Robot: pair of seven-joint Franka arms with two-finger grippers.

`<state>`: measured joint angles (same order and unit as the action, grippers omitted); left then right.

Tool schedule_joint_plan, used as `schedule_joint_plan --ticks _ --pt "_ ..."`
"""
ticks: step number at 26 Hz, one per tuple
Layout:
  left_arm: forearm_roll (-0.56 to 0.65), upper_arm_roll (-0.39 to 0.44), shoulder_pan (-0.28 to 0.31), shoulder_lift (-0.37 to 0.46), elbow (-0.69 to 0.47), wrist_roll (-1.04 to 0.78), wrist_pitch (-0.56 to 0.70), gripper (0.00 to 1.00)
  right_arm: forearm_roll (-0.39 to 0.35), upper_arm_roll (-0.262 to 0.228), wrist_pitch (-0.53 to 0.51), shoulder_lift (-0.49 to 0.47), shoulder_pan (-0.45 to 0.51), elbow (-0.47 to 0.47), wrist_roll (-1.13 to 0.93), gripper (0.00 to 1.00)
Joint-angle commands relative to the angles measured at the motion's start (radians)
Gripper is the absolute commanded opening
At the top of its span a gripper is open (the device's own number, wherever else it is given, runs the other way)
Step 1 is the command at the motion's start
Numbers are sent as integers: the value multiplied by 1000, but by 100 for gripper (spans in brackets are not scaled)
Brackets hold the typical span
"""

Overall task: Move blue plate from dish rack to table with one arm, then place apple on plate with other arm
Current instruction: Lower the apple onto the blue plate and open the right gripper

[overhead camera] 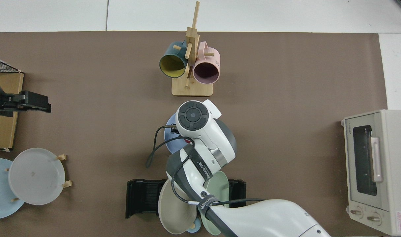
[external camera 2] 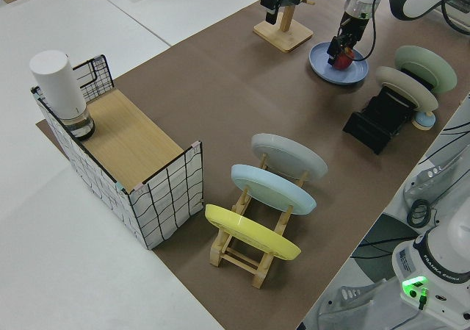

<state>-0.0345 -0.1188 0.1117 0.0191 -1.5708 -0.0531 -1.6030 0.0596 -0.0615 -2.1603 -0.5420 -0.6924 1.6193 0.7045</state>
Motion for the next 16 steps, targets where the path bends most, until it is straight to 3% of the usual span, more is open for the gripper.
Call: schedule_joint_plan --ticks 1,12,16 --pt "5 1 -3 9 18 13 28 100 -26 -12 94 57 33 -22 -46 100" --pt "7 1 -9 9 9 6 21 100 -15 -12 135 200 226 -36 -207 100" --pt "7 1 -9 9 9 3 21 100 -15 -11 200 247 306 -33 -308 100"
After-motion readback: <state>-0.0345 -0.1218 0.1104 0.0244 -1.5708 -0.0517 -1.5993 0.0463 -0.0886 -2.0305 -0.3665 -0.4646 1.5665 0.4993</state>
